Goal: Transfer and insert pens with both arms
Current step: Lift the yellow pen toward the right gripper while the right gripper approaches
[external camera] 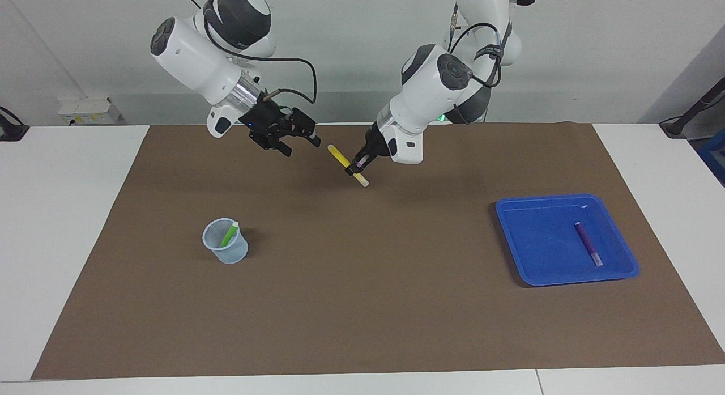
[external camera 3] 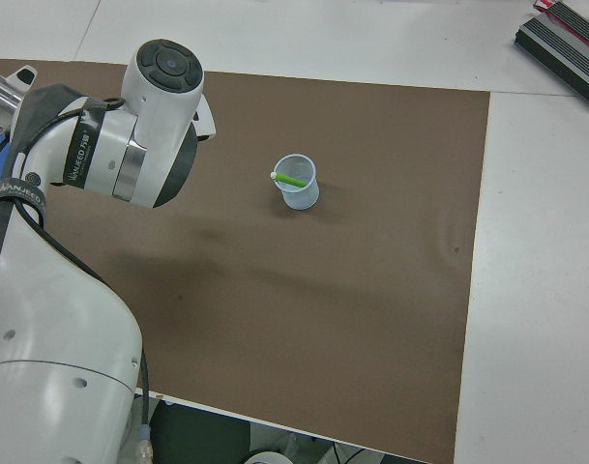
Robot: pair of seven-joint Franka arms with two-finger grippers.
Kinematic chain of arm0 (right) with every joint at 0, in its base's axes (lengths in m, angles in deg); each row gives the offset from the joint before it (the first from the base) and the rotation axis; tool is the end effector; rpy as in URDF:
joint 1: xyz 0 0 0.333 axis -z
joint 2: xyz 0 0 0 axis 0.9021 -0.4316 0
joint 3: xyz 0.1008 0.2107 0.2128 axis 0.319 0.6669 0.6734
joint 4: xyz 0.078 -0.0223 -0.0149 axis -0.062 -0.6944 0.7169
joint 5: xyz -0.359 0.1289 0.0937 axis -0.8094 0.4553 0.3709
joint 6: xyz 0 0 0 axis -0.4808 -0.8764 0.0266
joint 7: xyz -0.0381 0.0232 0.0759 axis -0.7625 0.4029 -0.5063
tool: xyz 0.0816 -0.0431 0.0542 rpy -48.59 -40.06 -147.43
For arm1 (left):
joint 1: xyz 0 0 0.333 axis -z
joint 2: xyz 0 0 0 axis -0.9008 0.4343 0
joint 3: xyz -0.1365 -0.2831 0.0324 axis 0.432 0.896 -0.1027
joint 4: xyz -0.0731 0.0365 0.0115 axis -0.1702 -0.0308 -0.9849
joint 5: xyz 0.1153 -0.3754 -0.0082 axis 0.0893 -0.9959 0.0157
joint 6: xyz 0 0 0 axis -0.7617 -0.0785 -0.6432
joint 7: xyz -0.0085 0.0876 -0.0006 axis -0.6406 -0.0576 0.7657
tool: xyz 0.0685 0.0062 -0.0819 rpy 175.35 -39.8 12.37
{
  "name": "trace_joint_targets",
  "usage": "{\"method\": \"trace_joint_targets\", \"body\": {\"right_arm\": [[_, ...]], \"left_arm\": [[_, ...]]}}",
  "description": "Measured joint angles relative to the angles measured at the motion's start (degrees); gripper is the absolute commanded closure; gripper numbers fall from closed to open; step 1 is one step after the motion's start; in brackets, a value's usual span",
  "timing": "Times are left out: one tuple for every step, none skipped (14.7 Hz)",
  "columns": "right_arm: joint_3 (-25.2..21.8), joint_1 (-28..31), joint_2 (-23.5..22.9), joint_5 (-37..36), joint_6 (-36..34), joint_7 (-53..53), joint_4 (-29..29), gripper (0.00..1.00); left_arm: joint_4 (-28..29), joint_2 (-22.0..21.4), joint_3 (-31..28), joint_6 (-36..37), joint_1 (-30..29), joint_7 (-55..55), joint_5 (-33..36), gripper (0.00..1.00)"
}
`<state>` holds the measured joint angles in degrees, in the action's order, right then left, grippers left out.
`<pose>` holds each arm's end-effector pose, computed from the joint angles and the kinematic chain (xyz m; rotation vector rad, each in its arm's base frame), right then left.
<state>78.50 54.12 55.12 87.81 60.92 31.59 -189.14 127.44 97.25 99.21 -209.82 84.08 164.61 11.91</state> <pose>0.5086 0.1589 0.5238 -2.4954 0.2936 0.0837 0.5140 -0.3965 0.4973 2.3633 1.2415 -0.4568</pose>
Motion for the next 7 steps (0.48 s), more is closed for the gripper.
{"method": "trace_joint_targets", "body": {"right_arm": [[0.0, 0.0, 0.7, 0.7, 0.0, 0.0, -1.1, 0.03], [0.0, 0.0, 1.3, 0.9, 0.1, 0.0, -2.0, 0.04], [0.0, 0.0, 1.8, 1.0, 0.3, 0.0, -2.5, 0.05], [0.0, 0.0, 2.2, 1.1, 0.8, 0.0, -2.8, 0.07], [0.0, -0.1, 2.4, 1.3, 1.3, 0.0, -2.9, 0.08], [0.1, -0.3, 2.5, 1.3, 2.2, 0.0, -3.0, 0.08], [0.1, -0.7, 2.5, 1.3, 3.3, -0.2, -3.0, 0.08]], "left_arm": [[0.0, 0.0, -0.2, -0.9, 0.0, 1.0, -0.1, 1.00], [0.0, 0.0, -0.2, -2.0, 0.0, 2.9, -0.2, 1.00], [0.0, 0.0, -0.2, -3.7, 0.0, 5.0, -0.2, 1.00], [0.0, 0.0, -0.1, -5.4, 0.1, 6.5, -0.2, 1.00], [0.0, 0.0, 0.0, -6.5, 0.2, 7.3, -0.2, 1.00], [0.0, 0.1, 0.1, -7.0, 0.3, 7.8, -0.2, 1.00], [0.0, 0.1, 0.2, -7.2, 0.5, 8.1, -0.2, 1.00]]}}
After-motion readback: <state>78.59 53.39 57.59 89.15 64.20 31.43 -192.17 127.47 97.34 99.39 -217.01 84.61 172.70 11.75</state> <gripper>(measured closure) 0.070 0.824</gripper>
